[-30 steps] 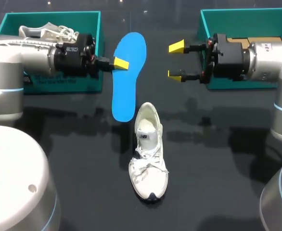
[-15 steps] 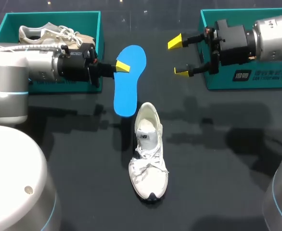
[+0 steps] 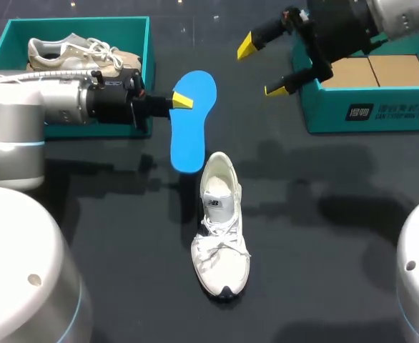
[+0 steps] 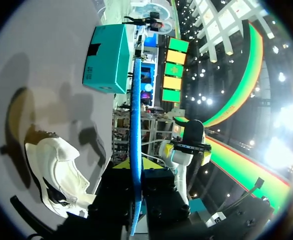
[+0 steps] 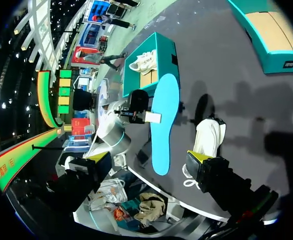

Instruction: Take the shoe out of the shoebox, open the shoe tongue, remove and reinsert the insole, then place the shoe into the shoebox

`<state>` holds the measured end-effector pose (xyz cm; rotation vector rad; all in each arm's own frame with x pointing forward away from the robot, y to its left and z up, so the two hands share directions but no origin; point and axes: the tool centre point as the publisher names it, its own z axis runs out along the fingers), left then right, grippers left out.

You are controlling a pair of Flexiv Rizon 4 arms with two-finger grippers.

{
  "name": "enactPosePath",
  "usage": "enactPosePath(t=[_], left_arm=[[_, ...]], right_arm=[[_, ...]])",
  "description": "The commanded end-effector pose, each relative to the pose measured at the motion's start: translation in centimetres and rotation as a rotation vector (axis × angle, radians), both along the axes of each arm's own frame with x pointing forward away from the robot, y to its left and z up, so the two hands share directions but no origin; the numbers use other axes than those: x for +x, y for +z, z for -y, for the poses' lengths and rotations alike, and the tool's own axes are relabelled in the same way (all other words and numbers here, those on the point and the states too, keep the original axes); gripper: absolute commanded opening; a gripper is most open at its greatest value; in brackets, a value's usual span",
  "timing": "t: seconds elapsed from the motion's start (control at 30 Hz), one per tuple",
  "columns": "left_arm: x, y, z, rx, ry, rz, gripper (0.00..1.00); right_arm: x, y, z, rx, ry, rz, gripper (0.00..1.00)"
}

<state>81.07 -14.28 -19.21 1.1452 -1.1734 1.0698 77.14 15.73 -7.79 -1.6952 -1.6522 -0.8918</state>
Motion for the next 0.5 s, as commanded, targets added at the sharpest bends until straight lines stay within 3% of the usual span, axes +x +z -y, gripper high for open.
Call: enactPosePath(t=[0.03,0.27,0.5], left_arm=[[-0.4,0.1,0.2,-0.003,0.016,-0.003,0.0],[-0.7,0.0,0.8,-0.001,0.036,-0.023,0.0],[-0.9,0.1,1.8,0.006,0.062,-0.045,0.0]], right_arm=[[-0.2,1.1,-0.4,-0.385,-0.009,-0.017,1.0],[-0.3,2.4,-1.6,-0.596,-0.019,-0.036,1.0],[-0.5,3.1,-2.6,-0.718,-0.048,-0.047,1.0]])
